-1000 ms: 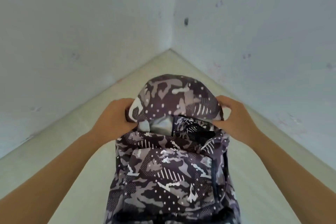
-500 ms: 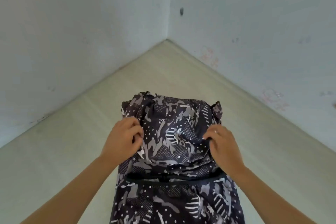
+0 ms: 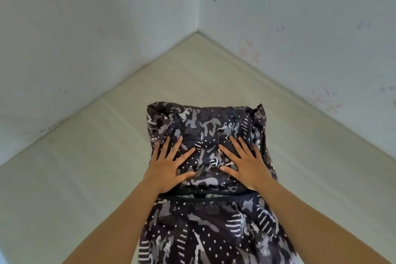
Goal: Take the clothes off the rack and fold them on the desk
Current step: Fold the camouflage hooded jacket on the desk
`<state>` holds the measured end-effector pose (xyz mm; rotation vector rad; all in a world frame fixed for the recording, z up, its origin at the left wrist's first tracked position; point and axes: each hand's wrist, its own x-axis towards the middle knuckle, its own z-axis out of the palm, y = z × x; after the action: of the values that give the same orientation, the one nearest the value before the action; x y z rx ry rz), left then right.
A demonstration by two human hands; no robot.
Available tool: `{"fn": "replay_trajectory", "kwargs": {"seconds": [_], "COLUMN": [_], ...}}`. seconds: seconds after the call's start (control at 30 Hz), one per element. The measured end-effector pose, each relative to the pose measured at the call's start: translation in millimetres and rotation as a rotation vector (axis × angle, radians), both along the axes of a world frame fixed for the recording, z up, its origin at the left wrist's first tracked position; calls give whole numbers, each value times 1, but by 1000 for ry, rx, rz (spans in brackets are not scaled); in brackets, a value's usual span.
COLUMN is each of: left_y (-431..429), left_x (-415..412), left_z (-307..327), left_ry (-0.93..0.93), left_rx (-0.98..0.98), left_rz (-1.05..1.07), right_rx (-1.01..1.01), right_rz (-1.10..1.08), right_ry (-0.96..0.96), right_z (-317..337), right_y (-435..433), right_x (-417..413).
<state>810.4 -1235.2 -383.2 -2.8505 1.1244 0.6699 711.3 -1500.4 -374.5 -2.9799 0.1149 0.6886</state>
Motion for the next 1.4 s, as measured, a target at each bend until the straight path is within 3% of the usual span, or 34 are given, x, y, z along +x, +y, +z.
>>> {"fn": "replay_trajectory", "kwargs": {"seconds": [0.13,0.33,0.53,0.73,0.97,1.17,1.4], "left_y": [18,53,102,130,134,124,119], "left_x": [3,-49,-76,-88,-78,-70,-82], "left_z": [18,27,24,12,8,15,22], "left_ry": [44,-111,-269,-199,0,58,109], "left_rx": [-117,-410,-369,-245,-103,-53,-131], "left_rz": [-26,-86,-328,-360,-314,-292,-177], "right_rx": [2,10,-68,-227,-216,-220,-80], "right_rz": [38,-35,81,49,135,260,187], "right_ry": [-6,-312,-439,-174,-287,-171,-61], "right_z": [11,15,37,29,22,18,8], "right_y": [0,22,8,-19,-12,-20,-24], "right_x": [-10,-84,-152,-197,-185,-173,-170]}}
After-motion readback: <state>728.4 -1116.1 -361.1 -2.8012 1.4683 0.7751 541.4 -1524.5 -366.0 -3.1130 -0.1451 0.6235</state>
